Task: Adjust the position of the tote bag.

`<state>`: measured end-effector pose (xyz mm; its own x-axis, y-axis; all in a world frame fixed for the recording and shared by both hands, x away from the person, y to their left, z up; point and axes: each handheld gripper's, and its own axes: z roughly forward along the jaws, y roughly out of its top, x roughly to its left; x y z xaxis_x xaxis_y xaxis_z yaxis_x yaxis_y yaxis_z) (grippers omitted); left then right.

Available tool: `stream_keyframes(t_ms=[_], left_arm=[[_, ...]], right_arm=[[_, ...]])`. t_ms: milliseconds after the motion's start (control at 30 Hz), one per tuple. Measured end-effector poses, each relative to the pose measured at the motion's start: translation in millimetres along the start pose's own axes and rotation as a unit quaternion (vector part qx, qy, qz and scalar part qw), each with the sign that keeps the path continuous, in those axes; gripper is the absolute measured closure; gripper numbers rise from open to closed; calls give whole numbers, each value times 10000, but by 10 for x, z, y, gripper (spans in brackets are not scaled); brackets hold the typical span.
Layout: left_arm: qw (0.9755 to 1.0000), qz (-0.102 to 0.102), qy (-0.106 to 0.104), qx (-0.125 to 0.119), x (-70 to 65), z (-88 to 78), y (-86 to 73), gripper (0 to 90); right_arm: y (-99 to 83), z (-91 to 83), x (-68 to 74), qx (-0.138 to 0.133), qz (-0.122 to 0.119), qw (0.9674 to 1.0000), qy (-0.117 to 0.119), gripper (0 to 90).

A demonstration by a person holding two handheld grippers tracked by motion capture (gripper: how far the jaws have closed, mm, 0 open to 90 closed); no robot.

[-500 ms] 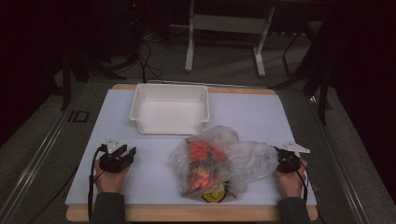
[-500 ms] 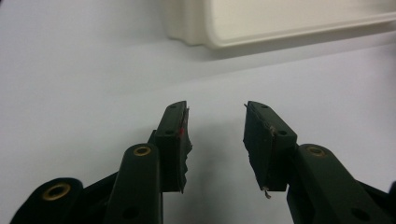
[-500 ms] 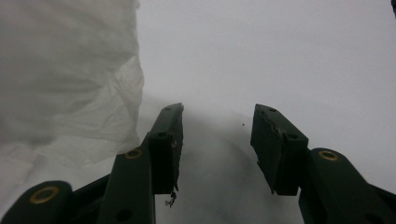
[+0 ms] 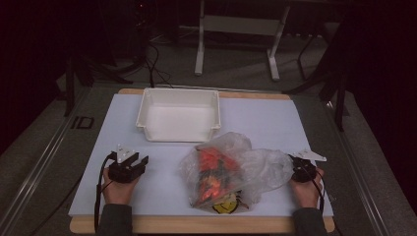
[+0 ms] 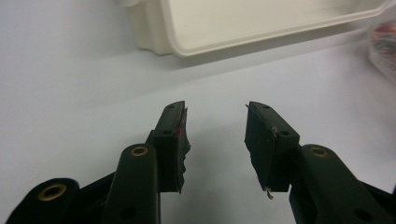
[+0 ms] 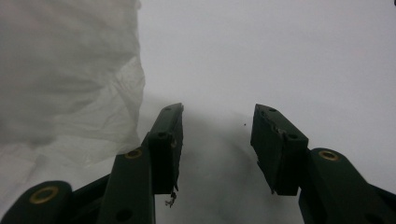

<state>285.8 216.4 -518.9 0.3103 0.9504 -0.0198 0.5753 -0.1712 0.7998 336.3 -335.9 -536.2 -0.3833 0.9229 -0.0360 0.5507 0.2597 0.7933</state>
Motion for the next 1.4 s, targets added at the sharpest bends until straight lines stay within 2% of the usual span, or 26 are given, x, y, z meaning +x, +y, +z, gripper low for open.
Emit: stream_keyframes(t_ms=[100, 133, 200, 400, 933, 1100, 1133, 1167, 1400], left_arm=[[10000, 86, -37, -14, -36, -13, 18, 587], [9997, 192, -133, -70, -77, -30, 43, 587], [9996, 212, -150, -85, -94, -34, 50, 587], [9984, 449, -325, -101, -229, -42, 100, 578], [9952, 740, -626, -111, -411, -75, 173, 563], [9929, 855, -813, -121, -524, -100, 222, 553], [9915, 937, -891, -124, -583, -114, 252, 551], [9915, 937, -891, -124, -583, -114, 252, 549], [9850, 1182, -1250, -110, -825, -139, 383, 535]], right_arm=[[1, 2, 9, 13, -45, 10000, 12, 524], [0, 2, 11, 9, -57, 10000, 10, 524], [0, 1, 8, 6, -43, 10000, 20, 523], [-1, 0, 10, -5, -64, 10000, 30, 518], [0, 4, 16, 22, -101, 9999, 44, 510], [1, 6, 20, 29, -117, 9999, 43, 507], [1, 8, 21, 29, -127, 9999, 41, 506], [1, 8, 21, 29, -127, 9999, 41, 506], [2, 10, 29, 47, -173, 9998, 19, 505]])
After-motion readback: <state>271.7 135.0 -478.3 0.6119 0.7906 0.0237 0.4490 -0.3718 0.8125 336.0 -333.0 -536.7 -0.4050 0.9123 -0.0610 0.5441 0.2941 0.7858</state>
